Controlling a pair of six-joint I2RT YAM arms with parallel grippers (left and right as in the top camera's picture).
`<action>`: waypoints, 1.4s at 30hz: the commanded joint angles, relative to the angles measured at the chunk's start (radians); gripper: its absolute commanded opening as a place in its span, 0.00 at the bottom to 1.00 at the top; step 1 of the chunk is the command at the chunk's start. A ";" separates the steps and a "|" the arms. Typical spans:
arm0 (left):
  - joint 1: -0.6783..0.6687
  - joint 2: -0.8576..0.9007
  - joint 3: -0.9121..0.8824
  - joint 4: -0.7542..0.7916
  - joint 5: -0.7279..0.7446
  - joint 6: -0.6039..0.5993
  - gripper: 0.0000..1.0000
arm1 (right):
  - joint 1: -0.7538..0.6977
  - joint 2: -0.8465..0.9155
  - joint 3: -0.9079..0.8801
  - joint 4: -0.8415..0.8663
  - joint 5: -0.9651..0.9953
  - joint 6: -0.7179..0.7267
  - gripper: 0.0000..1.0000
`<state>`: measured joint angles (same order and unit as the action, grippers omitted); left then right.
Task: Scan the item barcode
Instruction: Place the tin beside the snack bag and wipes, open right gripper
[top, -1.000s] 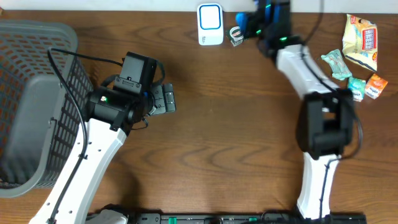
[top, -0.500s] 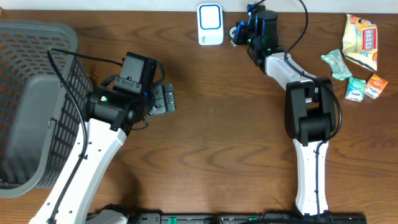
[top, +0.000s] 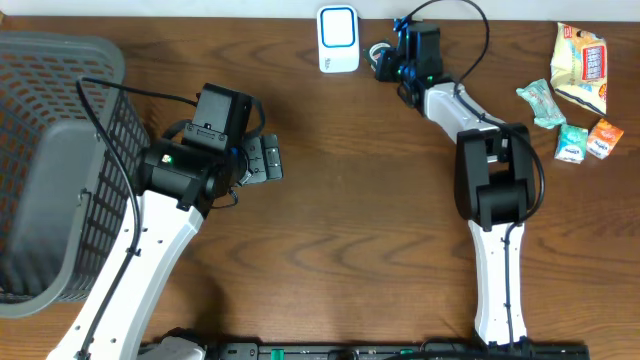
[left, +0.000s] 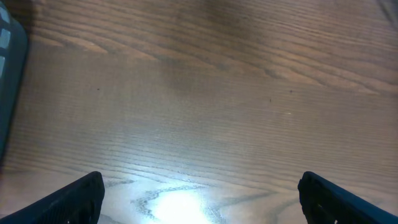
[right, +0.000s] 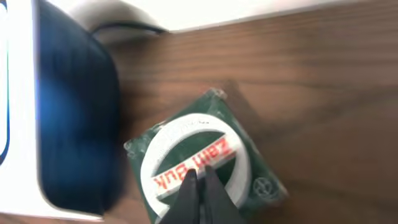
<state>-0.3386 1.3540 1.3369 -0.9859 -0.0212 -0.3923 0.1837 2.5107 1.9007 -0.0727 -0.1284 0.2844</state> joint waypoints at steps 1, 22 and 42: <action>-0.004 -0.002 0.015 -0.001 0.005 0.006 0.98 | -0.054 0.013 0.031 -0.163 0.128 -0.068 0.01; -0.004 -0.002 0.015 -0.001 0.005 0.005 0.97 | -0.074 -0.217 0.131 -0.520 0.116 -0.136 0.03; -0.004 -0.002 0.015 -0.001 0.005 0.006 0.98 | 0.035 -0.024 0.126 -0.312 0.111 -0.098 0.01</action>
<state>-0.3386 1.3540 1.3369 -0.9859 -0.0212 -0.3923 0.2306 2.4760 2.0201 -0.3969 -0.0151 0.1719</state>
